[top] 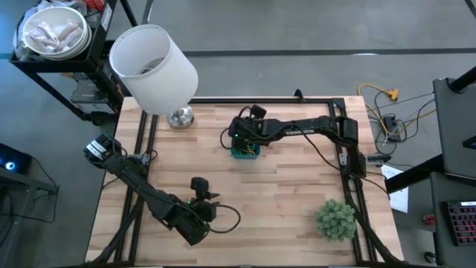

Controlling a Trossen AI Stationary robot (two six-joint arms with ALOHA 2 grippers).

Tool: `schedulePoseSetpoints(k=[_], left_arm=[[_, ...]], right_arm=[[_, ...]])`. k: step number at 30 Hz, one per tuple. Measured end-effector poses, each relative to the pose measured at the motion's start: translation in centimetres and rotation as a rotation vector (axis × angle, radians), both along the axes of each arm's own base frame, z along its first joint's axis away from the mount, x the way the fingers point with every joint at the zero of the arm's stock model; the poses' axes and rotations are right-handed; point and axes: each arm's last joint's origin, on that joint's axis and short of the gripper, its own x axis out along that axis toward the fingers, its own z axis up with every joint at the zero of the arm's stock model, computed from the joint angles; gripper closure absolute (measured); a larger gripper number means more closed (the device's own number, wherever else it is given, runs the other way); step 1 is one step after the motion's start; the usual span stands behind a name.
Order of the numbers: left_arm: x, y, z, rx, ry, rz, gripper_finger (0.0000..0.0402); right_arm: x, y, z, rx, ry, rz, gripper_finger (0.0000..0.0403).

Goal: Pick and place rubber bands into bin
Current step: Put the yellow rubber band into the blue bin, then return to Home Position

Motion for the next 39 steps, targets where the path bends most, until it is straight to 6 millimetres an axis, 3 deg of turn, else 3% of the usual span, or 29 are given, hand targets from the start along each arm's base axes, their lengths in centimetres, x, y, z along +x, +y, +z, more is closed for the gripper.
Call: schedulePoseSetpoints(k=[6,13,24,31,39], left_arm=[[0.0,0.0,0.0,0.000,0.001,0.000,0.0276],[0.0,0.0,0.0,-0.002,0.002,-0.001,0.0276],[0.0,0.0,0.0,0.020,0.012,-0.022,0.0276],[0.4,-0.3,0.7,0.061,0.012,-0.076,0.0276],[2.4,0.0,4.2,-0.042,-0.235,0.015,0.0276]], right_arm=[[-1.1,-1.0,-0.6,0.164,0.011,-0.053,0.0394],[-1.0,-0.8,-0.5,0.283,-0.011,0.025,0.0388],[-1.0,-0.5,0.3,0.291,0.013,0.125,0.0301],[-2.9,2.2,5.0,0.270,0.007,0.208,0.0282],[-8.0,7.5,14.0,0.143,-0.139,0.341,0.0290]])
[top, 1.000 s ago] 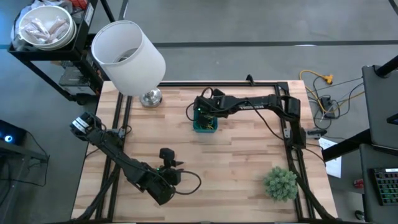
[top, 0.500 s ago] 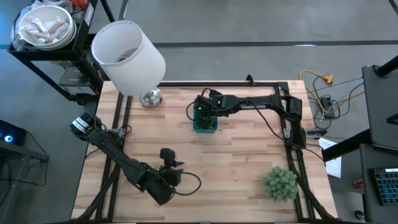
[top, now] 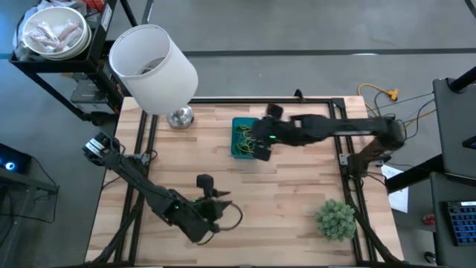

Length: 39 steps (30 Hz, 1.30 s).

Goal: Pick and place rubber bands into bin
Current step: Return to Home Position

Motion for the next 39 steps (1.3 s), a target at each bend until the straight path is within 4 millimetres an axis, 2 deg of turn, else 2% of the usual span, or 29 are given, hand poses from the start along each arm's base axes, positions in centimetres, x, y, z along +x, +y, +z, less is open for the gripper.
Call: schedulePoseSetpoints(k=[5,7,9,13,15,17,21,24,30,34,39], left_arm=[[1.0,2.2,2.9,-0.061,-0.189,0.133,0.0276],[1.4,3.3,4.1,-0.020,-0.210,0.126,0.0276],[1.9,4.3,4.7,0.057,-0.173,0.036,0.0276],[3.2,6.1,5.8,0.122,-0.139,-0.282,0.0276],[4.0,7.2,6.6,0.126,-0.183,-0.433,0.0276],[4.5,8.6,7.1,0.126,-0.216,-0.514,0.0276],[5.1,11.7,7.9,0.122,-0.247,-0.467,0.0276],[4.5,13.8,8.3,0.129,-0.246,-0.412,0.0276],[1.2,15.3,9.6,0.134,-0.251,-0.452,0.0276],[-1.9,15.7,10.5,0.161,-0.307,-0.456,0.0276],[-5.8,16.2,9.8,0.165,-0.336,-0.455,0.0276]], right_arm=[[-5.2,3.2,5.0,0.066,-0.170,0.040,0.0297],[-7.3,4.3,6.4,0.118,-0.225,0.045,0.0300],[-9.3,5.2,7.5,0.157,-0.268,0.068,0.0302],[-12.8,6.9,8.8,0.161,-0.283,0.185,0.0303],[-14.1,7.7,8.8,0.149,-0.262,0.257,0.0301],[-15.0,8.5,8.6,0.140,-0.237,0.321,0.0301],[-16.5,9.5,7.7,0.106,-0.208,0.423,0.0305],[-17.4,9.7,6.7,0.097,-0.201,0.465,0.0309],[-20.3,8.1,5.2,0.114,-0.375,0.506,0.0314],[-22.7,7.2,3.9,0.159,-0.536,0.702,0.0312],[-24.2,6.5,1.3,0.181,-0.620,0.750,0.0315]])
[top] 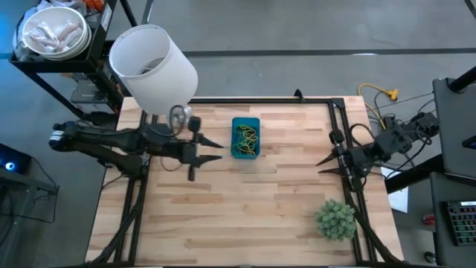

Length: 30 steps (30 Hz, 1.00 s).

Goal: Pick and place rubber bands into bin
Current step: Return to Home Position

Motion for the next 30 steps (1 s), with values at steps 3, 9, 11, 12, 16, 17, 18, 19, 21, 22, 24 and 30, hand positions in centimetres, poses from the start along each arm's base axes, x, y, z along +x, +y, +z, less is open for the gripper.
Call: schedulePoseSetpoints(k=[3,9,11,12,16,17,18,19,21,22,24,30], left_arm=[[-2.1,0.3,-1.0,-0.005,-0.032,-0.005,0.0276],[-6.2,0.7,-3.1,-0.042,-0.149,-0.022,0.0276],[-7.5,0.8,-4.0,-0.053,-0.169,-0.034,0.0276],[-8.1,0.9,-4.4,-0.062,-0.178,-0.042,0.0276],[-9.7,1.1,-5.8,-0.101,-0.223,-0.050,0.0276],[-10.0,1.1,-6.1,-0.108,-0.225,-0.050,0.0276],[-10.2,1.1,-6.5,-0.108,-0.225,-0.052,0.0276],[-10.3,1.1,-7.1,-0.108,-0.217,-0.053,0.0276],[-10.5,1.1,-8.0,-0.111,-0.206,-0.061,0.0276],[-10.7,1.1,-8.4,-0.114,-0.209,-0.066,0.0276],[-11.4,1.2,-9.1,-0.116,-0.225,-0.068,0.0276],[-13.5,1.4,-10.6,-0.140,-0.303,-0.083,0.0276]], right_arm=[[-0.3,-0.3,-1.7,0.029,0.019,-0.017,0.0319],[-0.9,-0.6,-3.6,0.056,-0.015,-0.019,0.0319],[-1.0,-0.7,-4.0,0.064,-0.049,-0.013,0.0317],[-1.0,-0.7,-4.3,0.064,-0.064,-0.012,0.0317],[-0.8,-0.6,-5.6,0.071,-0.079,-0.008,0.0314],[-0.7,-0.5,-6.0,0.070,-0.081,-0.008,0.0314],[-0.6,-0.5,-6.4,0.071,-0.081,-0.008,0.0315],[-0.6,-0.4,-6.7,0.072,-0.085,-0.008,0.0316],[-0.6,-0.5,-7.3,0.077,-0.095,-0.008,0.0319],[-0.7,-0.5,-7.6,0.080,-0.098,-0.009,0.0321],[-1.0,-0.7,-7.8,0.096,-0.113,-0.011,0.0324],[-2.2,-1.3,-8.1,0.142,-0.189,-0.008,0.0328]])
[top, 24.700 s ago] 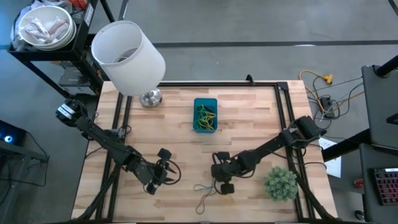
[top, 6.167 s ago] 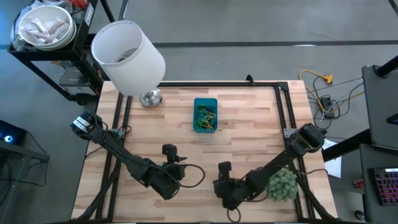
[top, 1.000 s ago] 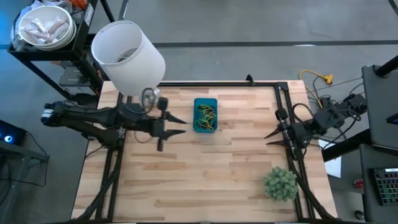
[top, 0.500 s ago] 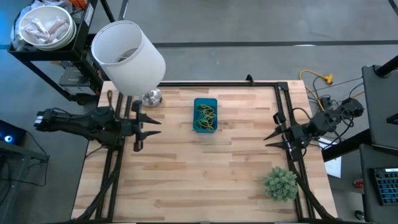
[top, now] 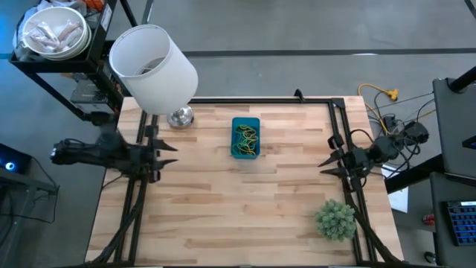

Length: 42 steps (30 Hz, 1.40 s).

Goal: Pick and place rubber bands into bin
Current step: Return to Home Position

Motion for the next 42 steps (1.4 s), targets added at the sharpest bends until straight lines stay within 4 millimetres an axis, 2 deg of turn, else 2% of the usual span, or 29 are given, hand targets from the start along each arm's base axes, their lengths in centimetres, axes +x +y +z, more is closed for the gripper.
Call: schedulePoseSetpoints(k=[7,14,21,28,32,37,42], left_arm=[[-1.9,0.0,-1.2,0.017,-0.098,-0.087,0.0276],[-1.4,-0.1,-1.7,0.027,-0.055,-0.108,0.0276],[-0.7,-0.3,-4.4,0.027,-0.002,-0.117,0.0276],[0.1,-0.3,-6.7,0.012,-0.081,-0.093,0.0276],[0.0,-0.3,-6.7,0.006,-0.118,-0.093,0.0276],[0.0,-0.3,-6.7,0.002,-0.114,-0.093,0.0276],[0.1,-0.2,-6.8,-0.013,-0.104,-0.095,0.0276]], right_arm=[[0.1,0.0,-1.3,-0.009,-0.012,0.000,0.0322],[0.4,0.3,-2.5,-0.022,-0.024,0.022,0.0326],[0.5,0.4,-4.1,-0.014,-0.071,0.041,0.0334],[0.7,0.5,-5.9,0.012,-0.121,0.037,0.0335],[0.9,0.7,-7.0,0.046,-0.157,0.067,0.0335],[0.9,1.1,-7.5,0.035,-0.163,0.265,0.0335],[1.2,0.2,-7.8,0.052,-0.070,0.174,0.0335]])
